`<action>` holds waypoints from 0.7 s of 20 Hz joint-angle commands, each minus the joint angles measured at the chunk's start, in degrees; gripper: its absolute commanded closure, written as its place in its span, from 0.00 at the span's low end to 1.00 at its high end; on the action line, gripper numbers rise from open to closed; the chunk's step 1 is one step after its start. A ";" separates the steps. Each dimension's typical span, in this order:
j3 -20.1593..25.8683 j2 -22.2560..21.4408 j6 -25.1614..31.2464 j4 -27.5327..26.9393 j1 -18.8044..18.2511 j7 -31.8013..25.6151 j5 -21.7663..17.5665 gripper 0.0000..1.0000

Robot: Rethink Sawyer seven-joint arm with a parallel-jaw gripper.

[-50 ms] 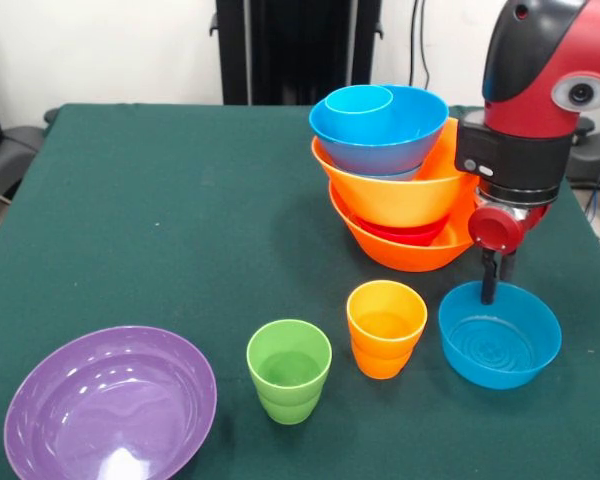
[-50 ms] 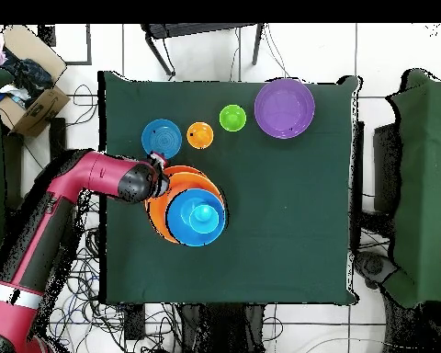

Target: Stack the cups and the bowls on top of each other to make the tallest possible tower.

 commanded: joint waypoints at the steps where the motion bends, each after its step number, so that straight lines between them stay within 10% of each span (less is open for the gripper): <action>1: 7.73 1.55 1.19 -8.05 -1.31 6.04 3.00 0.00; 14: 7.12 2.91 1.65 -10.72 -2.86 8.86 3.28 0.00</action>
